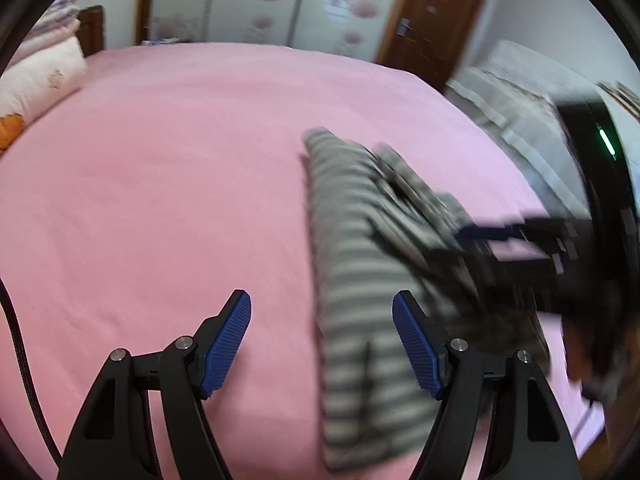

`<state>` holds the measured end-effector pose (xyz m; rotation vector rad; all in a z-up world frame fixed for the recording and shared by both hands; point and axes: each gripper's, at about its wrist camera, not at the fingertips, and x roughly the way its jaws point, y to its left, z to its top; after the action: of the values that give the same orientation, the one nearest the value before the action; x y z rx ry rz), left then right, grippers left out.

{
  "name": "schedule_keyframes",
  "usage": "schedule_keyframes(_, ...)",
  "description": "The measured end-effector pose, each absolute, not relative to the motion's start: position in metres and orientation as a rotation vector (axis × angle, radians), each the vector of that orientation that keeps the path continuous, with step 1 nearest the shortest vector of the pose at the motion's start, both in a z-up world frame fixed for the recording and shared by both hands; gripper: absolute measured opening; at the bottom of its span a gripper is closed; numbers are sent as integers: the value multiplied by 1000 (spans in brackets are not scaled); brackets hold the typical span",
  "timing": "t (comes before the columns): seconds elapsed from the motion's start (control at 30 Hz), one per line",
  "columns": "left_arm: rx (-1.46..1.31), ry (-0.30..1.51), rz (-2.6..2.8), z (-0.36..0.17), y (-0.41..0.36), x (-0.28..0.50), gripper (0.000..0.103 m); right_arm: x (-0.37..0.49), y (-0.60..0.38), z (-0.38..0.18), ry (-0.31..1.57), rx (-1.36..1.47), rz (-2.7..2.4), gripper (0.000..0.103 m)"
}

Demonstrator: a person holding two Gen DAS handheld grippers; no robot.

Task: Fold small clothes

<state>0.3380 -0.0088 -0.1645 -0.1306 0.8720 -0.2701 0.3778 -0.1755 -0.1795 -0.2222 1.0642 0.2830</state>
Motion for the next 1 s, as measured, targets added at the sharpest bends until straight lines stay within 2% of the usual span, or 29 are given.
schedule_keyframes(0.2, -161, 901, -260, -171, -10, 368, 72, 393, -162, -184, 1081, -297, 295, 47)
schedule_keyframes(0.4, -151, 958, -278, -196, -25, 366, 72, 399, -153, -191, 1119, -386, 337, 46)
schedule_keyframes(0.43, -151, 966, -281, -199, -29, 365, 72, 401, -155, -195, 1133, -390, 336, 44)
schedule_keyframes(0.47, -152, 969, -284, -201, -30, 365, 72, 402, -158, -197, 1141, -375, 337, 24)
schedule_keyframes(0.5, -153, 971, -289, -203, -32, 365, 72, 405, -163, -199, 1154, -348, 332, 12)
schedule_keyframes(0.53, -152, 970, -291, -204, -33, 364, 72, 407, -172, -197, 1154, -304, 321, 11)
schedule_keyframes(0.73, -130, 957, -301, -204, -38, 359, 72, 392, -243, -175, 1037, -80, 127, 11)
schedule_keyframes(0.8, -123, 959, -306, -207, -41, 359, 72, 385, -272, -177, 1039, 20, 66, 15)
schedule_keyframes(0.87, -114, 959, -306, -207, -42, 355, 72, 377, -300, -182, 1050, 103, 11, 29)
schedule_keyframes(1.0, -87, 949, -298, -204, -47, 354, 72, 360, -334, -183, 1033, 200, -49, 32)
